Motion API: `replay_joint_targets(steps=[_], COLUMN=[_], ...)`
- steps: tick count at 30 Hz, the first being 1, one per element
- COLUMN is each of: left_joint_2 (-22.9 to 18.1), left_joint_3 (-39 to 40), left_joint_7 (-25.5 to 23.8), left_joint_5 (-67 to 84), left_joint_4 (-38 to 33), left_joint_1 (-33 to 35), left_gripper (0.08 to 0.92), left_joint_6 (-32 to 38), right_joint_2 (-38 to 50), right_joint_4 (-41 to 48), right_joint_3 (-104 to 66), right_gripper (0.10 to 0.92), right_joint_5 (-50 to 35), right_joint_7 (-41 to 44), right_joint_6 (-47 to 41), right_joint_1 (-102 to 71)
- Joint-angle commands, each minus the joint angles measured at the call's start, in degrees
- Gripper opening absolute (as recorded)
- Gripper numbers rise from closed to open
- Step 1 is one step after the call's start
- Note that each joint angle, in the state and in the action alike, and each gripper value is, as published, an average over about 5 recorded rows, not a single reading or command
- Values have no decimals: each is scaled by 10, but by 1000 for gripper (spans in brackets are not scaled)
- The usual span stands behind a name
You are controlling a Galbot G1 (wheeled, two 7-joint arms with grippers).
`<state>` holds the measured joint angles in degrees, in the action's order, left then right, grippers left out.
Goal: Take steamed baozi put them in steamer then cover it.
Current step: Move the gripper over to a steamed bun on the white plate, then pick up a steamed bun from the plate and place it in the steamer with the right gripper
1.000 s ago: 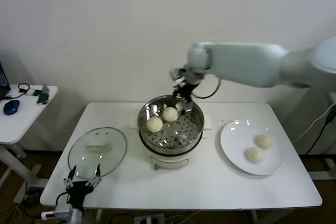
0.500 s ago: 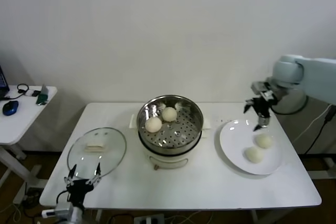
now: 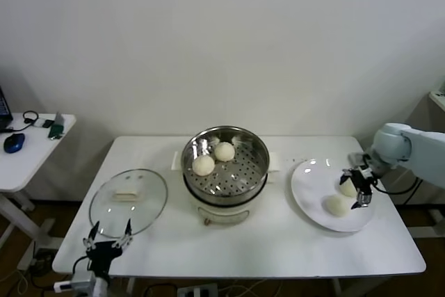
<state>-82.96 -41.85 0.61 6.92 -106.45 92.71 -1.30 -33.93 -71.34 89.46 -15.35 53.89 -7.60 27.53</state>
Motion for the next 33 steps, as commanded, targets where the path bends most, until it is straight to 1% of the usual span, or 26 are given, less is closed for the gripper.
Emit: replay_joint_targets(steps=[1, 12, 19, 22, 26, 30, 33], left_joint_2=[-2, 2, 0, -1, -1, -2, -3], left_joint_3=[1, 1, 4, 5, 5, 7, 9], left_joint_7=[1, 1, 1, 1, 1, 1, 1], left_joint_5=[-1, -2, -7, -9, -11, -15, -18], left_joint_4=[2, 4, -1, -2, -4, -5, -3], left_joint_1=[1, 0, 0, 1, 1, 1, 0], left_gripper=[823, 823, 823, 823, 823, 823, 823], left_joint_6=[1, 1, 1, 1, 0, -1, -2], right_joint_2=[-1, -23, -21, -13, -21, -74, -129], right_joint_4=[33, 62, 43, 20, -11, -37, -53], right_joint_3=[-96, -137, -110, -75, 13, 121, 138], right_gripper=[823, 802, 740, 723, 713, 713, 712], right_joint_5=[48, 54, 46, 34, 1, -34, -58], right_joint_7=[-23, -39, -25, -9, 19, 50, 66], right_joint_6=[-12, -12, 3, 18, 64, 143, 191], right_joint_1=[-125, -158, -108, -55, 84, 270, 369])
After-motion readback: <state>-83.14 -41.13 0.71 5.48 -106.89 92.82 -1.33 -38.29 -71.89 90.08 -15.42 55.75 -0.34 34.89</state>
